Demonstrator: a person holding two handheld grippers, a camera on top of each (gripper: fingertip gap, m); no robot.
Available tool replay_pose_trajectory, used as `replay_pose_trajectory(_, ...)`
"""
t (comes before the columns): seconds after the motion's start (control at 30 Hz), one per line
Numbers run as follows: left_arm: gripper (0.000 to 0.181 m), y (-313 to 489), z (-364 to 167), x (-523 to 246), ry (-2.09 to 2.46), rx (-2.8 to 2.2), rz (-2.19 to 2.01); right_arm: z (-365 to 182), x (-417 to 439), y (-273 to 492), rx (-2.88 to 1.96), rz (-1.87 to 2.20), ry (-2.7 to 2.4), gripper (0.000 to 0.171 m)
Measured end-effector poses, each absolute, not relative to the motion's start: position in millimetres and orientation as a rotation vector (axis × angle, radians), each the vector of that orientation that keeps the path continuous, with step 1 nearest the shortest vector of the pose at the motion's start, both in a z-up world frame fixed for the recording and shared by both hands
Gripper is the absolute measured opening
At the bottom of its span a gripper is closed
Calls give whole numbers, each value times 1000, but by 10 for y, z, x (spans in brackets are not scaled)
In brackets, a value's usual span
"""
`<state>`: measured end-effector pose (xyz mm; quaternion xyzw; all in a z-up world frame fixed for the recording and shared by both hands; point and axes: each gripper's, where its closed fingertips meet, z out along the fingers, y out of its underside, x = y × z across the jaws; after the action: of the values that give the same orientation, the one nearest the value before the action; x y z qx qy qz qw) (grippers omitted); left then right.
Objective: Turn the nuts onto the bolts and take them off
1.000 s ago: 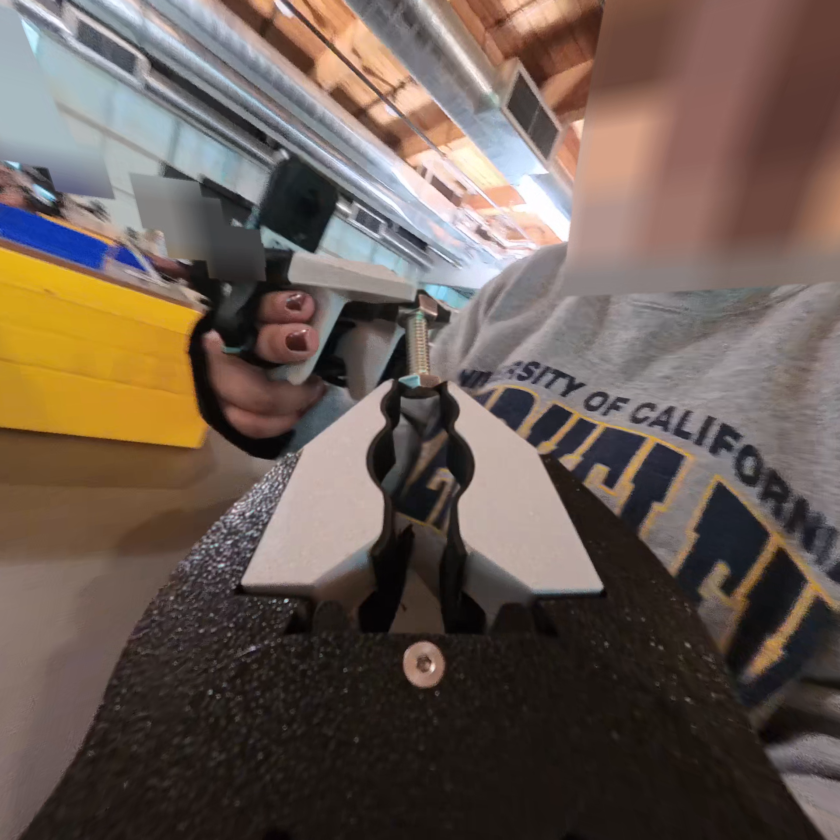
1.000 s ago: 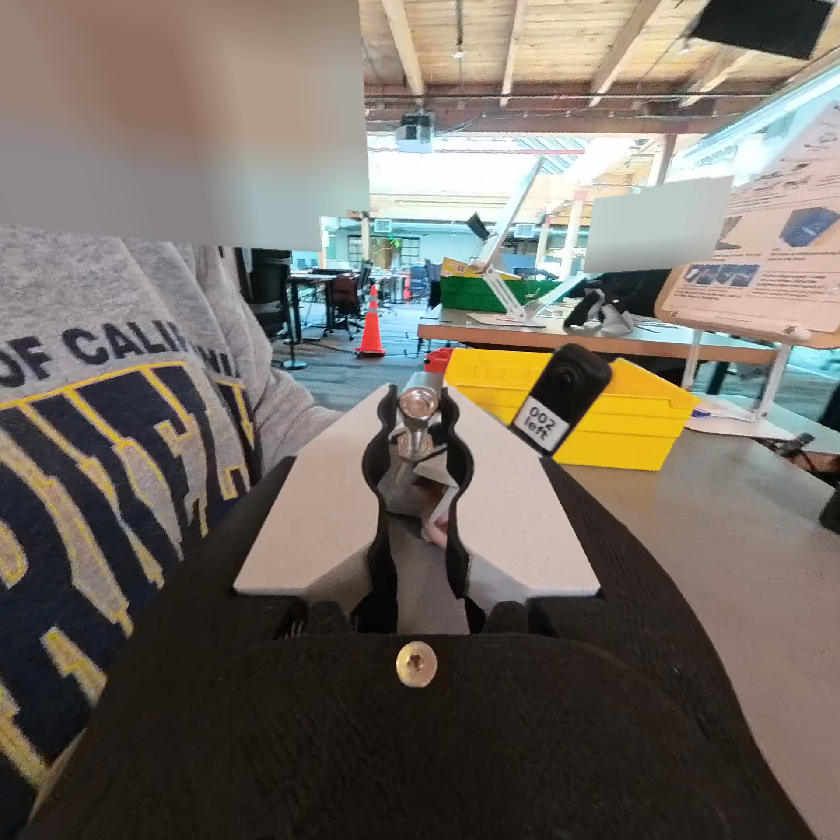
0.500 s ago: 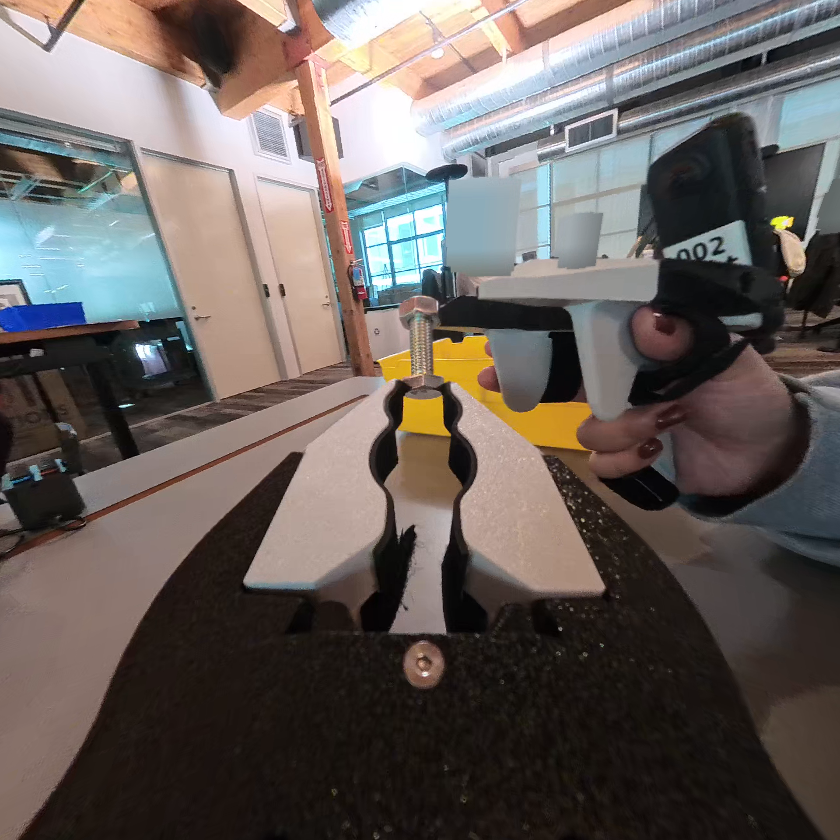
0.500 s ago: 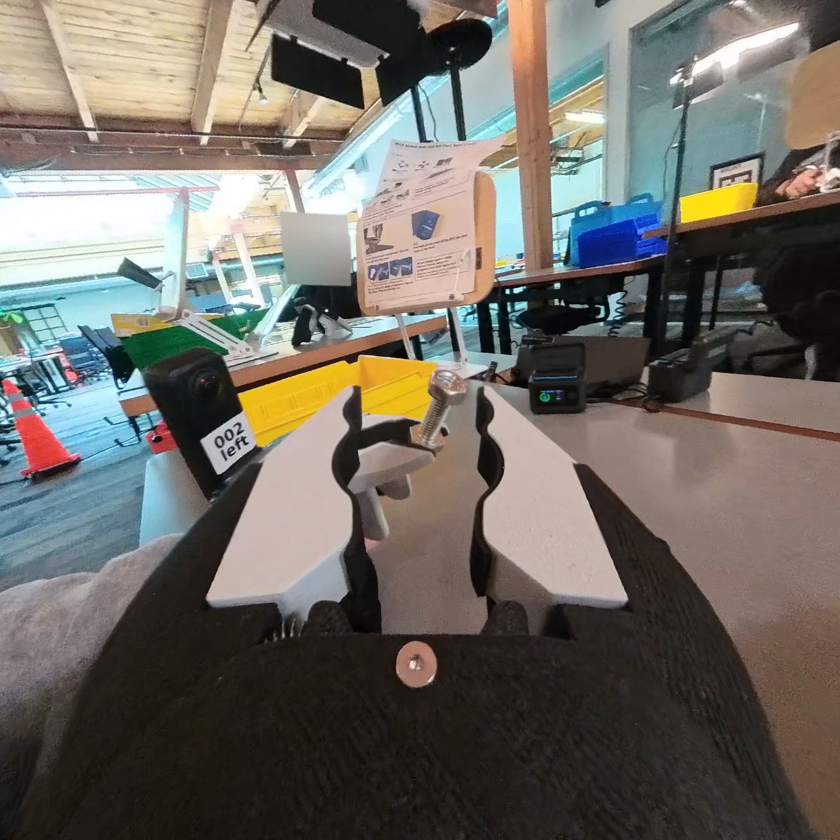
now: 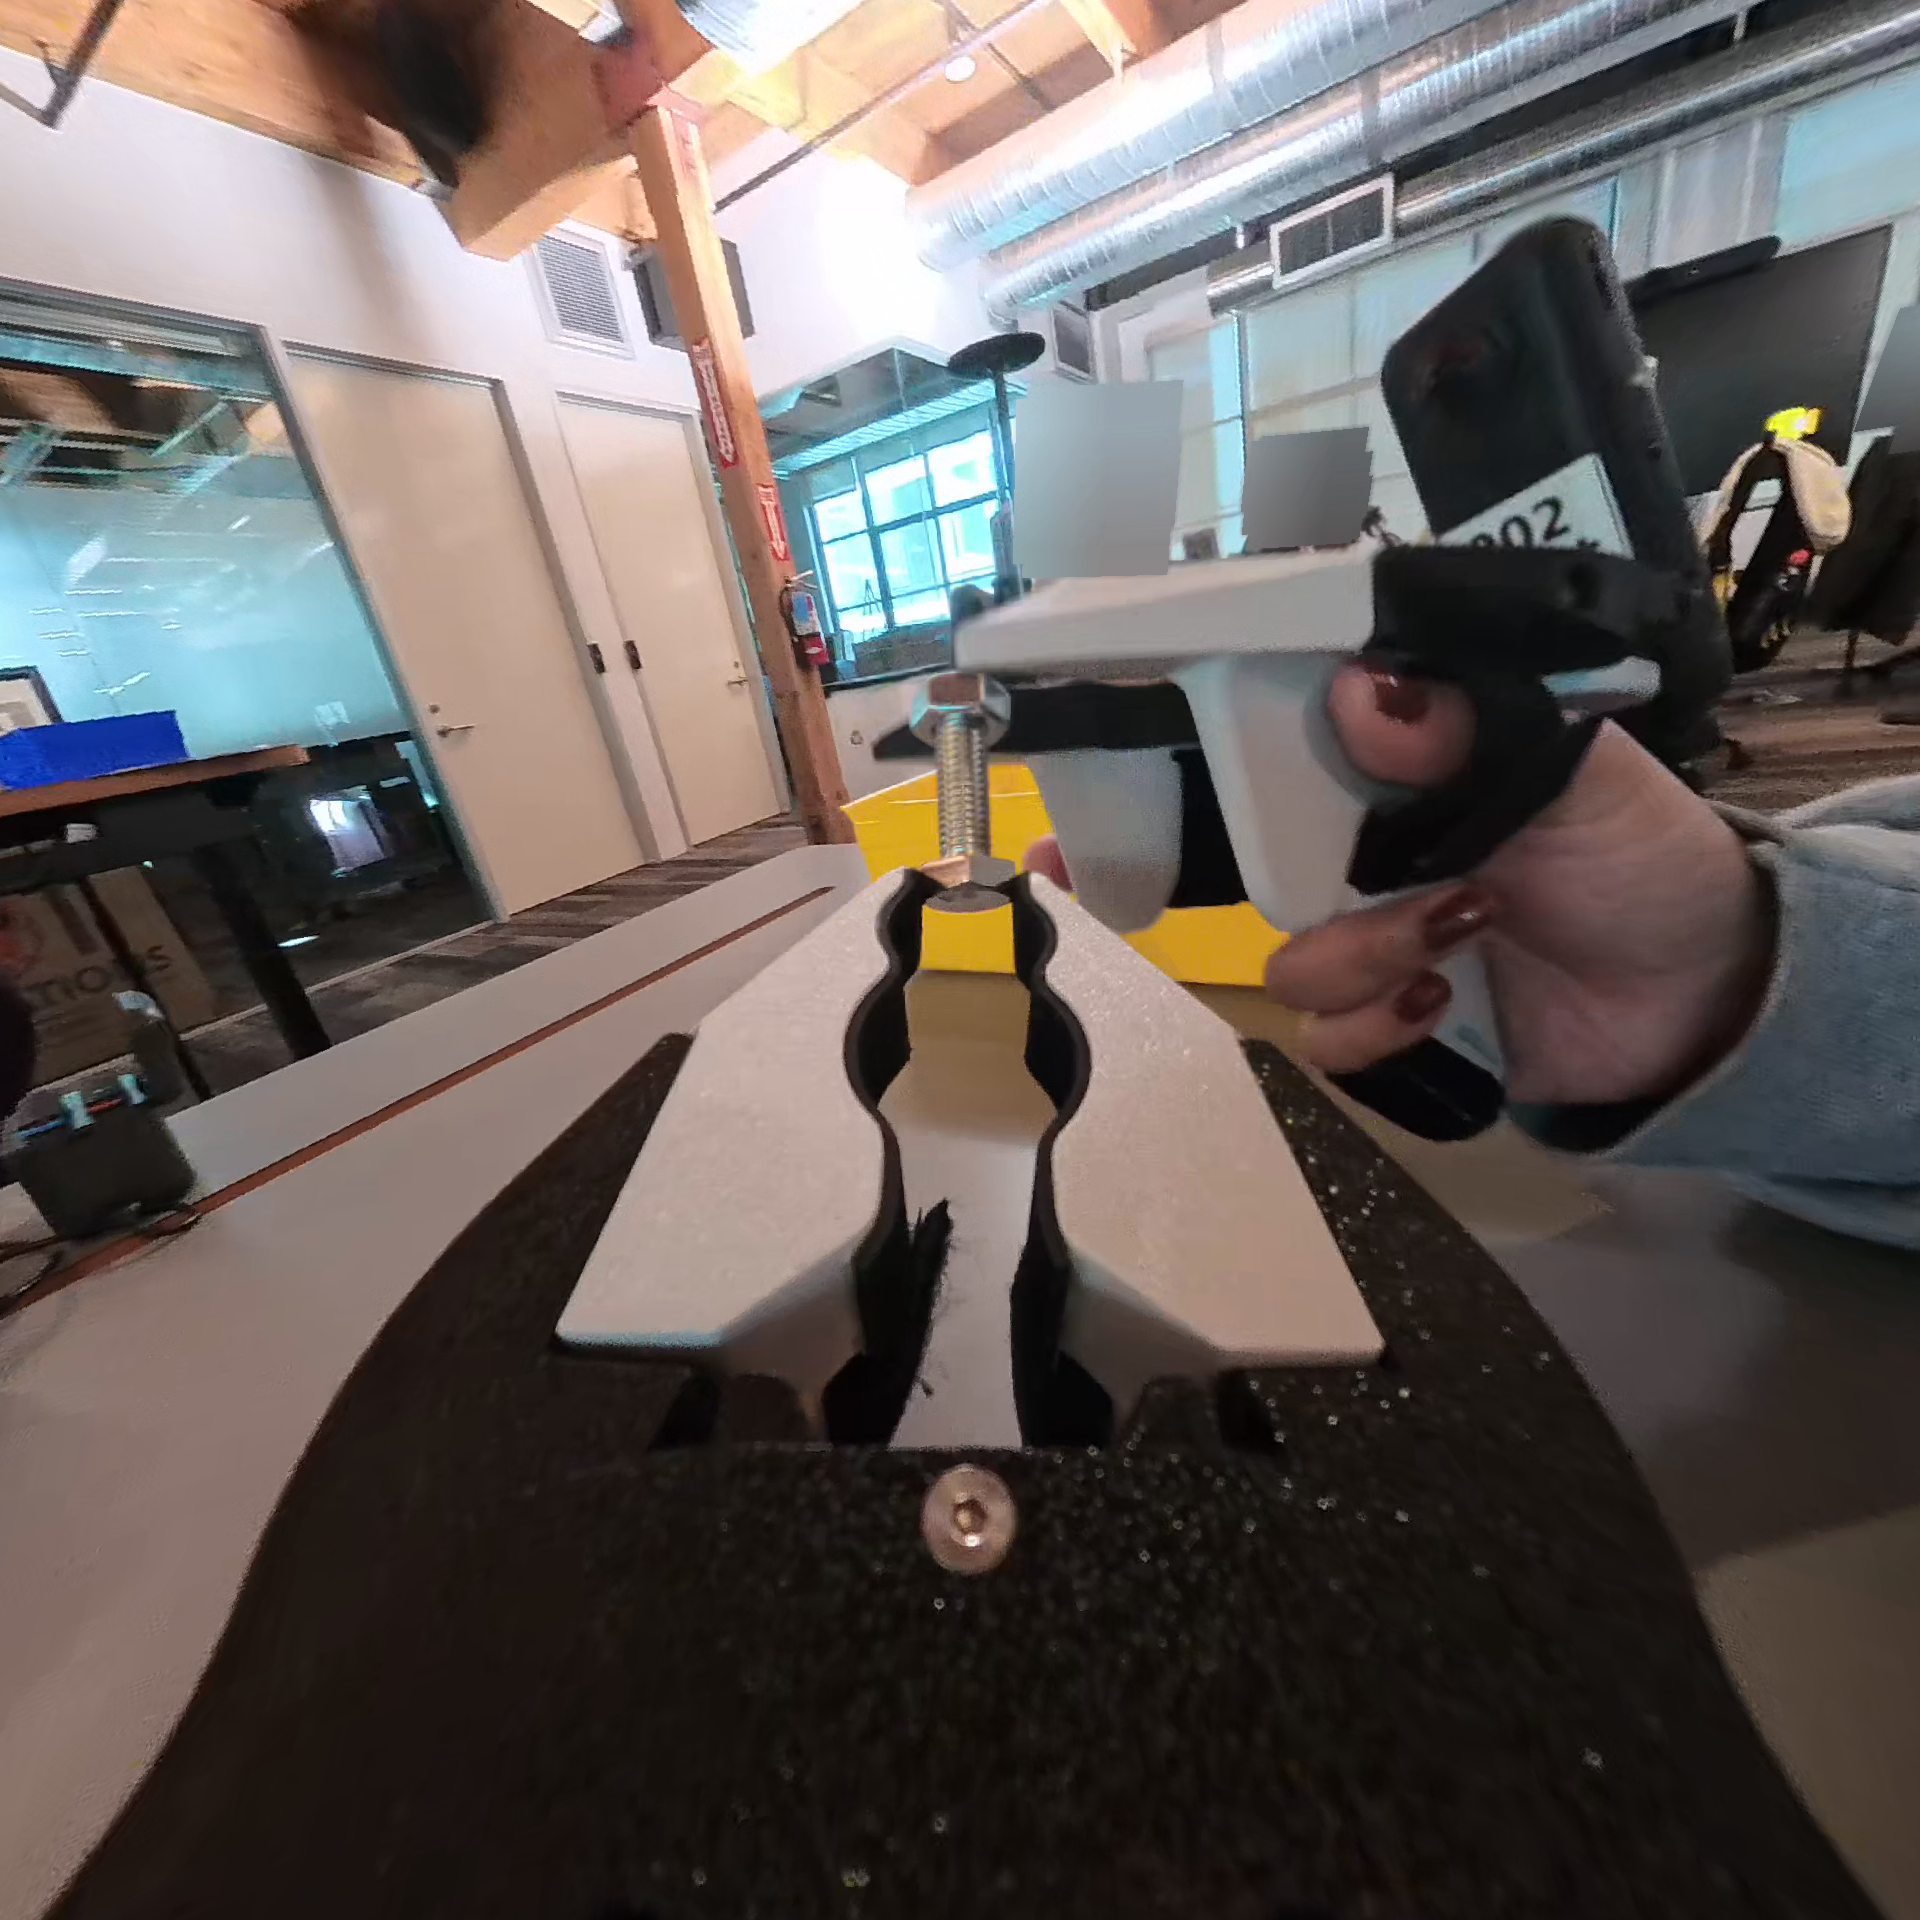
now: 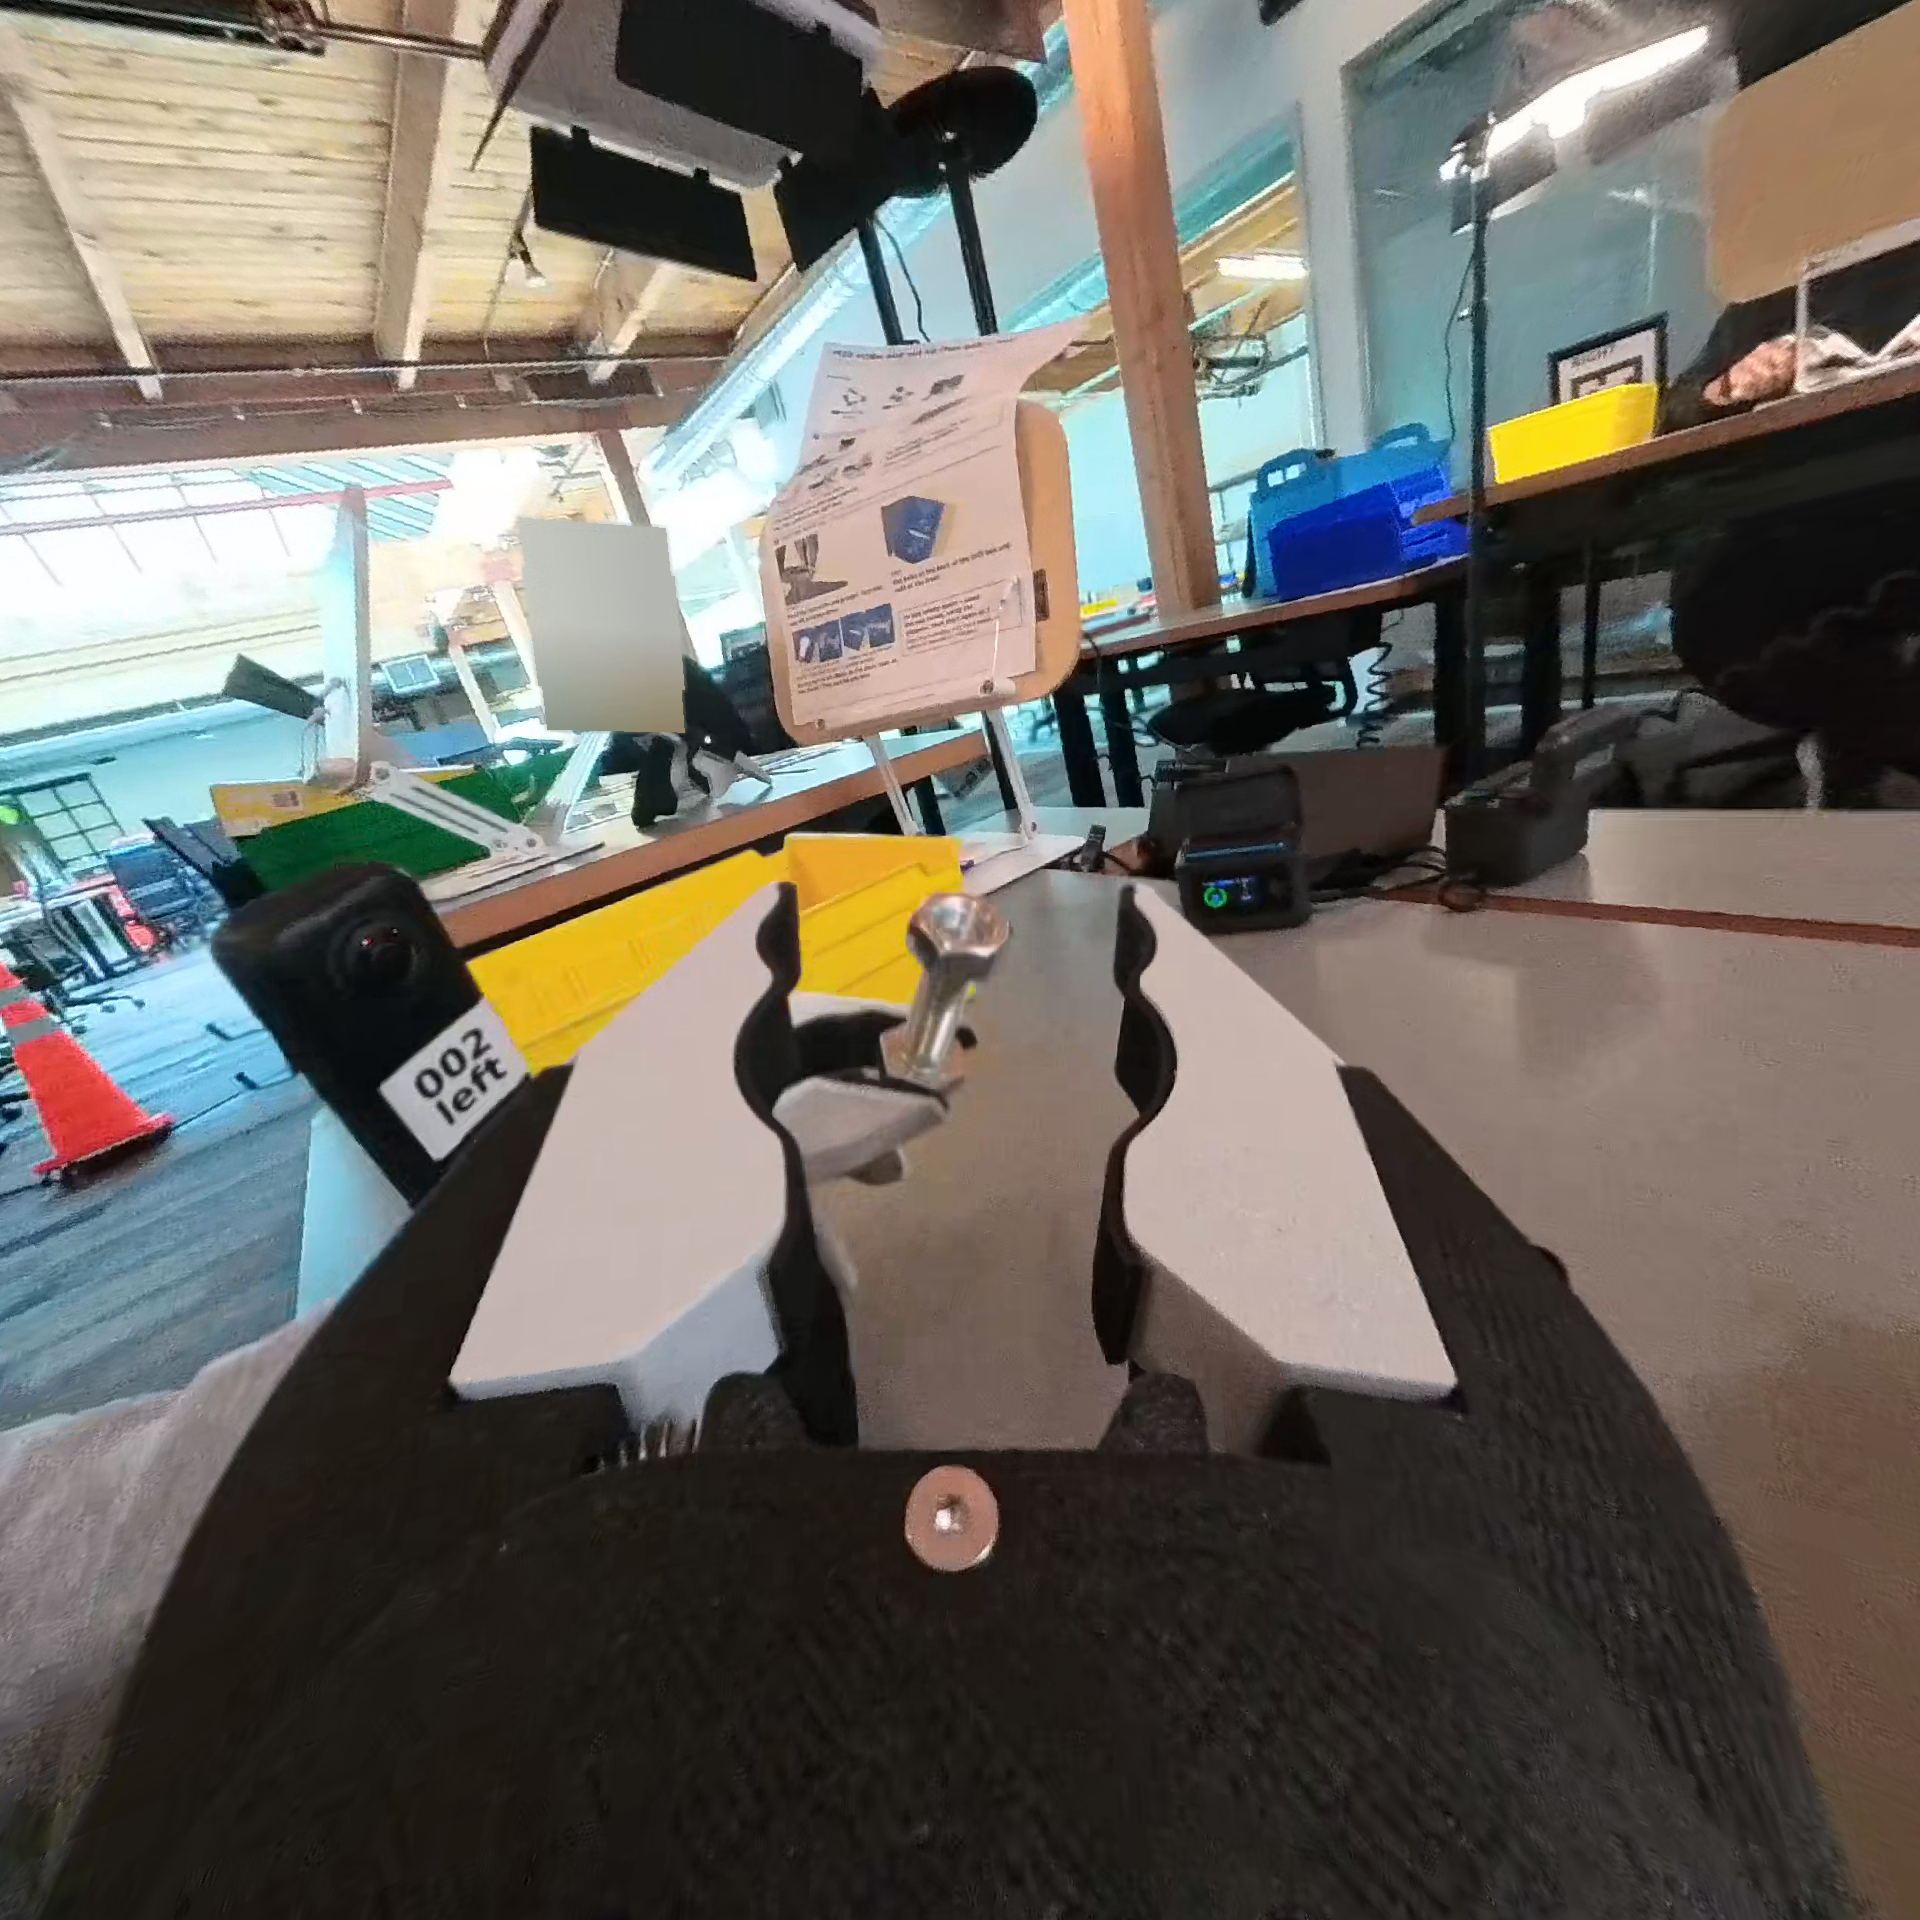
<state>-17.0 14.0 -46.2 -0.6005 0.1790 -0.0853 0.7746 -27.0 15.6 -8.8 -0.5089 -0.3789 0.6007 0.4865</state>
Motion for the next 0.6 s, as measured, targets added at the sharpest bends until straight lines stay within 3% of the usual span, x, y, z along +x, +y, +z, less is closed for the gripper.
replay_pose_trajectory(0.1,15,149,-465,-148,402,-1299,-164,-128,-285,103,-1250,1477,-934,46)
replay_pose_trajectory(0.2,15,115,-449,-76,433,-1285,-208,-73,-299,98,-1219,1495,-946,17)
replay_pose_trajectory(0.3,15,-21,-388,-15,455,-1257,-462,-27,-270,-50,-1111,1618,-1105,16)
replay_pose_trajectory(0.5,15,-626,-260,431,645,-1127,-1471,38,257,-668,-576,1700,-1566,17)
replay_pose_trajectory(0.6,15,-928,-247,587,773,-1044,-1794,324,596,-672,-408,1773,-1499,17)
